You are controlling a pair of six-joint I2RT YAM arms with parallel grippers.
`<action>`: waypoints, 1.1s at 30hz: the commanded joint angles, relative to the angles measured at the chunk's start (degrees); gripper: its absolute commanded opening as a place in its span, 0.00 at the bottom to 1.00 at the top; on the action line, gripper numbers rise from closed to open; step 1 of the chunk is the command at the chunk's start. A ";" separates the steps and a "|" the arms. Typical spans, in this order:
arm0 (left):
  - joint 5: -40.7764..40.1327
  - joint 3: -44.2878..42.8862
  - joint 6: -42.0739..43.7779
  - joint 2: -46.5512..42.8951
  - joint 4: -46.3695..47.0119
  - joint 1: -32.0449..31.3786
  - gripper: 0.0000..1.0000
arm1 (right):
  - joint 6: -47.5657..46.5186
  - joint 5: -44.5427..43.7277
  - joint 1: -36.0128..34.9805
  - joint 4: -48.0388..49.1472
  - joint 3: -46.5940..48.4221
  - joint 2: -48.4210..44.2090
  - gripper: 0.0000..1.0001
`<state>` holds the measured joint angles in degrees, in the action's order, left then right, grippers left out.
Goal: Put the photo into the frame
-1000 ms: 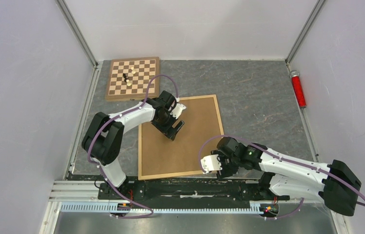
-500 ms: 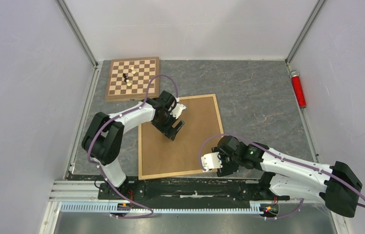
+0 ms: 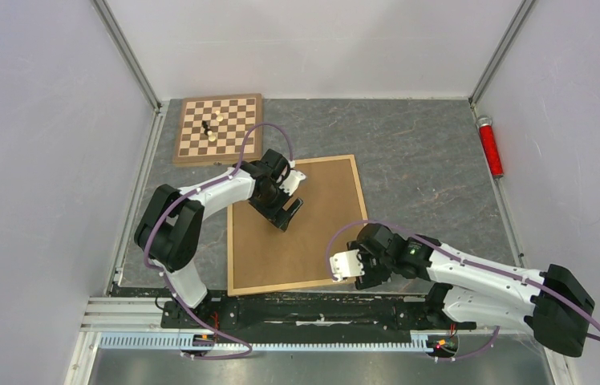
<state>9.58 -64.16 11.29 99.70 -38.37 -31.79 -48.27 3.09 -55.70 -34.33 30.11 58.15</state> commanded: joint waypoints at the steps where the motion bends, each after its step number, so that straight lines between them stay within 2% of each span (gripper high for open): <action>1: 0.79 -1.34 2.18 -0.40 1.26 0.15 0.91 | -0.38 0.36 0.06 1.73 -0.91 0.08 0.70; 8: 1.05 -1.32 2.19 -0.12 1.29 0.15 0.91 | 0.28 -0.28 0.05 3.36 -2.15 -0.14 0.70; 15: 1.53 -1.17 2.22 -0.25 1.28 0.15 0.91 | 0.54 -5.85 0.03 7.56 -4.71 -0.64 0.63; 22: 2.07 -1.40 2.55 -0.25 1.03 0.15 0.91 | 1.59 -7.86 0.07 8.16 -2.82 -2.37 0.55; 33: 4.27 -2.00 3.56 -1.30 0.62 0.14 0.91 | 1.67 -11.47 0.07 9.29 -0.43 -3.07 0.50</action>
<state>11.27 -64.18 12.51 99.72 -38.41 -31.79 -46.94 -5.93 -55.70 -27.62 27.18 56.03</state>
